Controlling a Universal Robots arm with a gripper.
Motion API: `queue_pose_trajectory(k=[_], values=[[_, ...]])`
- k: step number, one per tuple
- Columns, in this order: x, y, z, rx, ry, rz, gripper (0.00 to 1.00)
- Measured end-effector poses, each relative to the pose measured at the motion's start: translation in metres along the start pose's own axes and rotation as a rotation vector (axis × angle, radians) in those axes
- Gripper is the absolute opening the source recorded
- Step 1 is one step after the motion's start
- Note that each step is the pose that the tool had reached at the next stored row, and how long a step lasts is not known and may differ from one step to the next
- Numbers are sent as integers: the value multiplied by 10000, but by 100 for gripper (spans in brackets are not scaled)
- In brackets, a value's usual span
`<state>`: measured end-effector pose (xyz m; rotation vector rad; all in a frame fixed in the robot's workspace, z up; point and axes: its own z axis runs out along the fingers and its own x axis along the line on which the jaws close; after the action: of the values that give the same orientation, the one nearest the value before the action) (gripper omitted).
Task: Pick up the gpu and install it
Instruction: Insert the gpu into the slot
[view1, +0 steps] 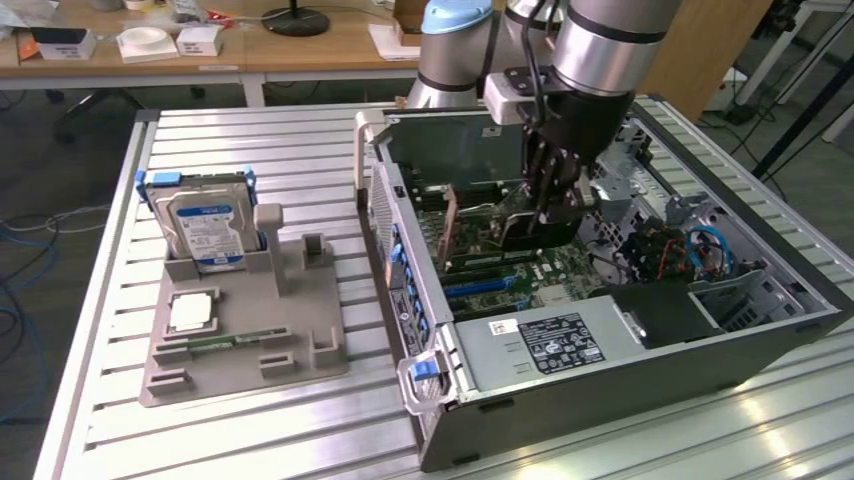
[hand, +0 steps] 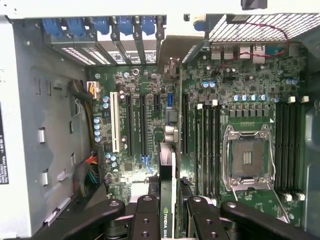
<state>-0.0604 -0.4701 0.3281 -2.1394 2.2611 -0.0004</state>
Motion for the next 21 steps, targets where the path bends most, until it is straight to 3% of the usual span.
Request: queue_pose_trajectory(k=[5, 12, 21], values=[[2, 6, 90, 1, -1, 0, 26], [6, 121, 215, 1, -1, -24, 26], [-1, 137, 378, 1, -2, -124, 26]])
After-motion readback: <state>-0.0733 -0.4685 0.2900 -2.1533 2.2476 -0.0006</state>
